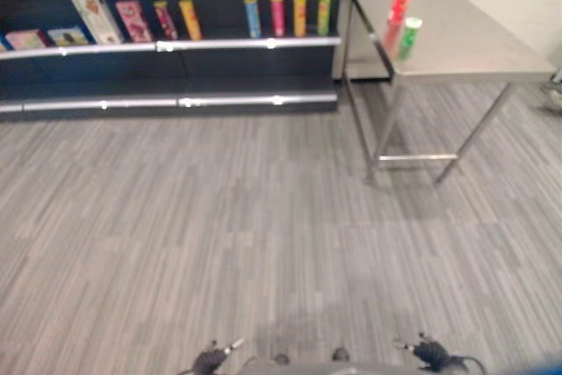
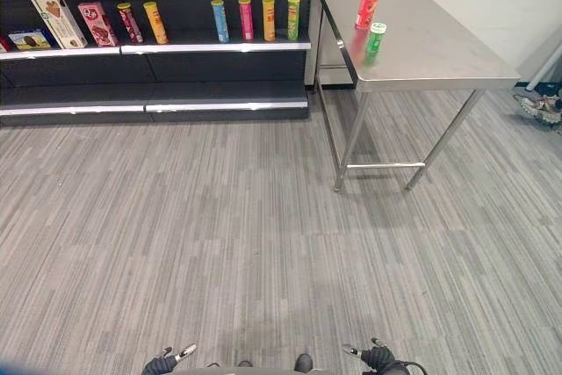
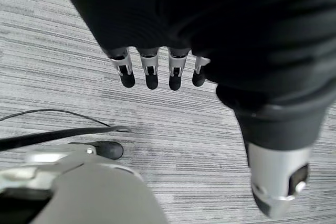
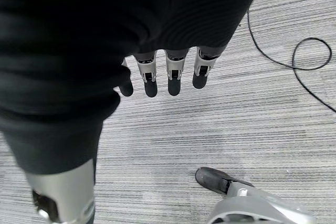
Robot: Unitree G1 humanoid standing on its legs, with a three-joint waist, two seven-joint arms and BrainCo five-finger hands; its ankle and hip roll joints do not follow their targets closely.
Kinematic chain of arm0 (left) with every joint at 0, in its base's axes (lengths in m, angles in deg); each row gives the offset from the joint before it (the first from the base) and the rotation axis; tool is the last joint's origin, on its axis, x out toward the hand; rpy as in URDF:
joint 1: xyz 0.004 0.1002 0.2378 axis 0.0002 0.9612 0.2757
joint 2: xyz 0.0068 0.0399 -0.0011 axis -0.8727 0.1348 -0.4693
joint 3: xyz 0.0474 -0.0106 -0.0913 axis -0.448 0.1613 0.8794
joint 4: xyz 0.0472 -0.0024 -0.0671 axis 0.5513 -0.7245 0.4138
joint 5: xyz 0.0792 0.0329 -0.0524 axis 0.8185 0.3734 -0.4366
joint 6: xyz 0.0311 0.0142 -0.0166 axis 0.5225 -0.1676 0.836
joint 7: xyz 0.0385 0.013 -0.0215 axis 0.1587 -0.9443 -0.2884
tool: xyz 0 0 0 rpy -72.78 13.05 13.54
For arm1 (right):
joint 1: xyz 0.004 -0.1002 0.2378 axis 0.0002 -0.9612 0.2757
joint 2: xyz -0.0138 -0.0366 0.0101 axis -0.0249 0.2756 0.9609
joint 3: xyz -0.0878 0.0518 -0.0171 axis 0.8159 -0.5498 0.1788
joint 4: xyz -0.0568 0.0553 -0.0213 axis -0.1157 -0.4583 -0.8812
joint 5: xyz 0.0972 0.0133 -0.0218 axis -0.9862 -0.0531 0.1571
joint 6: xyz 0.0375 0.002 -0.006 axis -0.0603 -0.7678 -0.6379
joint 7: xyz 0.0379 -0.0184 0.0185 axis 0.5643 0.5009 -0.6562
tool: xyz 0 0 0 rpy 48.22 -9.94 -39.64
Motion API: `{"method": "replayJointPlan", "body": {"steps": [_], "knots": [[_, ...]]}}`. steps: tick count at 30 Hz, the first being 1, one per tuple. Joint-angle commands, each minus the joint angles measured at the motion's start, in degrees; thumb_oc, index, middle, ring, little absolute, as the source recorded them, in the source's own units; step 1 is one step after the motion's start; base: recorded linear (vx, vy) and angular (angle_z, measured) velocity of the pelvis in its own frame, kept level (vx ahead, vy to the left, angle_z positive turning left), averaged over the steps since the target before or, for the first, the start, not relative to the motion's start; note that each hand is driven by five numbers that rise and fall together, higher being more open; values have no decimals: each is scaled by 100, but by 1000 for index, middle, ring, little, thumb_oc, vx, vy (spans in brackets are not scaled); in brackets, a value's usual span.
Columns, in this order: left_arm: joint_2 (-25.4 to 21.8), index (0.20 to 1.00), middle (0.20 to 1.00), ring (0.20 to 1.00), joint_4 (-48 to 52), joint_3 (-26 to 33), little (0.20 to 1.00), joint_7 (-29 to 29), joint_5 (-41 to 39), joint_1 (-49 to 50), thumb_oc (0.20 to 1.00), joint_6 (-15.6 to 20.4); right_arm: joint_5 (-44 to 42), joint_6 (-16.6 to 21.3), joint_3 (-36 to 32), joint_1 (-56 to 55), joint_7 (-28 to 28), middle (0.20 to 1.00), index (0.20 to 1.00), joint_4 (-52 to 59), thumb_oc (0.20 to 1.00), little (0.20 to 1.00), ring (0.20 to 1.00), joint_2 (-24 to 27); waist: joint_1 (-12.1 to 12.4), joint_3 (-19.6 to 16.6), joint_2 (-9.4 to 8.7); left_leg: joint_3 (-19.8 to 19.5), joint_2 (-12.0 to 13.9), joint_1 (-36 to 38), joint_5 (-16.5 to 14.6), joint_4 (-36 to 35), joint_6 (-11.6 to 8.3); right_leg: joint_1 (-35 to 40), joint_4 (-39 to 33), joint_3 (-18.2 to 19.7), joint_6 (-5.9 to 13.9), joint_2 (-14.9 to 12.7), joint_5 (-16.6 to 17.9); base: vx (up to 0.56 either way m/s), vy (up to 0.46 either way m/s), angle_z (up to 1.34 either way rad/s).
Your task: Put the goods on the table back onto the shelves and tidy them up.
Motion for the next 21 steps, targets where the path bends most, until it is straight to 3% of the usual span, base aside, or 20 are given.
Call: {"method": "replayJointPlan", "body": {"steps": [1,21], "knots": [[-81,1000,1000,1000,-373,-45,1000,86,-10,-368,1000,80,-264,59,99,174,-25,1000,1000,-211,1000,1000,1000,44,52,-160,-168,246,30,-205,74,-103,-332,105,103,-132,739,-506,-289,0,0,0],[-99,1000,1000,1000,-420,-80,1000,-27,116,-407,1000,106,-303,72,99,131,12,1000,1000,-280,1000,1000,1000,42,14,-146,-125,194,55,-299,149,-103,-359,41,55,-134,704,-482,-240,0,0,0]]}}
